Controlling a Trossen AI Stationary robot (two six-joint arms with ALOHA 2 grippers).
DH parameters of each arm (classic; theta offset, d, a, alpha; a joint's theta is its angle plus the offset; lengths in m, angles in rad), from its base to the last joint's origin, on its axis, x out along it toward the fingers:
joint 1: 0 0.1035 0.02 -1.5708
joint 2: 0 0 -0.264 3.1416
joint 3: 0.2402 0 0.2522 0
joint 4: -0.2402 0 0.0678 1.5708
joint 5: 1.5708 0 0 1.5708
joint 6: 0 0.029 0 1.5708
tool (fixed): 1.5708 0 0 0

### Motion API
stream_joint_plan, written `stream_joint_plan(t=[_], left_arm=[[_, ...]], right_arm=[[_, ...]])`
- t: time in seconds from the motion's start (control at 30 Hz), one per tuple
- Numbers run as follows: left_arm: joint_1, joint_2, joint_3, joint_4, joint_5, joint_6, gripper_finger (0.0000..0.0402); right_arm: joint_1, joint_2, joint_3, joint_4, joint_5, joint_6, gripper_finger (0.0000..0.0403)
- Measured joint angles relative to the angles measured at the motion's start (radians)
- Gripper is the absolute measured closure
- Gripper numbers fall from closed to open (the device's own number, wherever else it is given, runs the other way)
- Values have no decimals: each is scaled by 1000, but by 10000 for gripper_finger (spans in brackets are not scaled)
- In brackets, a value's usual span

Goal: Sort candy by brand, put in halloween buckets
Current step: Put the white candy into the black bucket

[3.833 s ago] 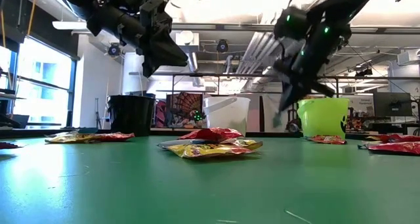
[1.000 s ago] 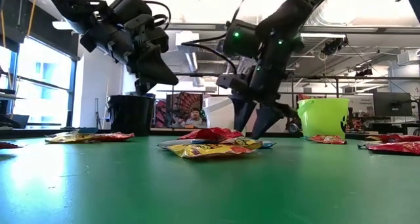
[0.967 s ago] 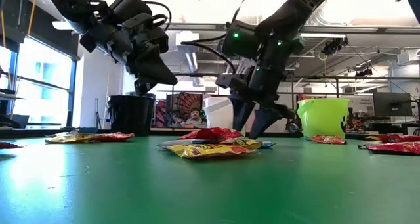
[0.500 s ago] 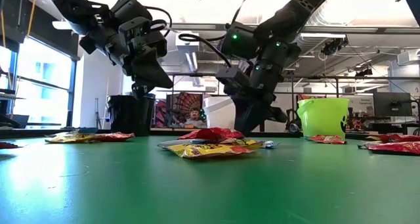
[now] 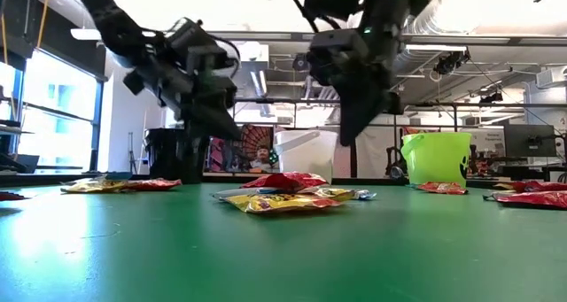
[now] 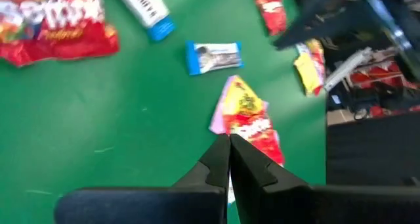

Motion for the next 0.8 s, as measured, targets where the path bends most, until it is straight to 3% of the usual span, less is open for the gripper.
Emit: stream_joint_plan(t=[0.17, 0.47, 0.8], left_arm=[[-5, 113, 82, 3, 11, -8, 369], [-8, 256, 222, -2, 51, -59, 304], [-25, 349, 286, 0, 45, -139, 284]], right_arm=[[55, 0, -34, -58, 57, 11, 402], [55, 0, -143, 40, 65, -22, 403], [11, 9, -218, 181, 32, -66, 403]])
